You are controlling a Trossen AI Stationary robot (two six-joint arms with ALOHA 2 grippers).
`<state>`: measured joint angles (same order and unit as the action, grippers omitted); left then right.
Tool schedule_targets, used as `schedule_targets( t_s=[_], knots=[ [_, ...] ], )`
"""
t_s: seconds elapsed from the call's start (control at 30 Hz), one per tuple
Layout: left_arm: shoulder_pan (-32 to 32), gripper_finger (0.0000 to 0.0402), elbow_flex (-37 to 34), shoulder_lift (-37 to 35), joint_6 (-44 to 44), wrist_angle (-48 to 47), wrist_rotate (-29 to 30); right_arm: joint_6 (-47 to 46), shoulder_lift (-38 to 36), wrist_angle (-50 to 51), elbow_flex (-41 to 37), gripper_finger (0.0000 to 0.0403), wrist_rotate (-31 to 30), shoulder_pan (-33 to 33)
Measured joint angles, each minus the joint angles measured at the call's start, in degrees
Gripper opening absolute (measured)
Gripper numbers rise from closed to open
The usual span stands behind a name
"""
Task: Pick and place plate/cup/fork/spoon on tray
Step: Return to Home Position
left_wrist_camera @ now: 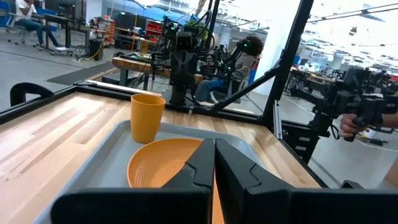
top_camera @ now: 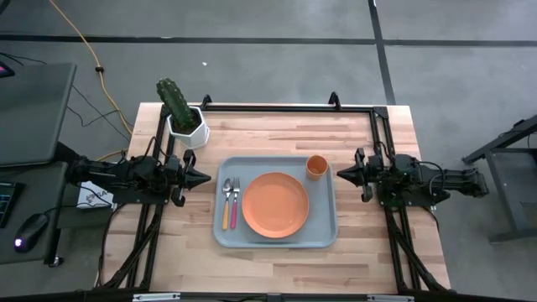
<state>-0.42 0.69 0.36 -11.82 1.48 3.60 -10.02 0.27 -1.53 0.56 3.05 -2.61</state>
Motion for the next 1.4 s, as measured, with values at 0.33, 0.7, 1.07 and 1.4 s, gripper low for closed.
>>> schedule_targets(
  t_s=[0.33,0.7,1.07,1.4],
  knots=[
    [0.01,0.0001,0.00,0.00,0.01,0.00,0.00,0.81,0.05,0.36,0.00,0.0000,-0.24,0.00],
    [0.00,0.0001,0.00,0.00,0.01,0.00,0.01,-7.92,0.11,0.34,-0.02,0.0000,0.00,0.00],
    [-0.01,0.0000,0.00,0.00,0.01,0.00,0.02,-7.93,0.13,0.34,-0.04,0.0000,0.00,0.00],
    [0.01,0.0001,0.00,0.00,0.01,0.00,0.00,-7.93,0.15,0.34,-0.04,0.0000,0.00,0.00]
  ],
)
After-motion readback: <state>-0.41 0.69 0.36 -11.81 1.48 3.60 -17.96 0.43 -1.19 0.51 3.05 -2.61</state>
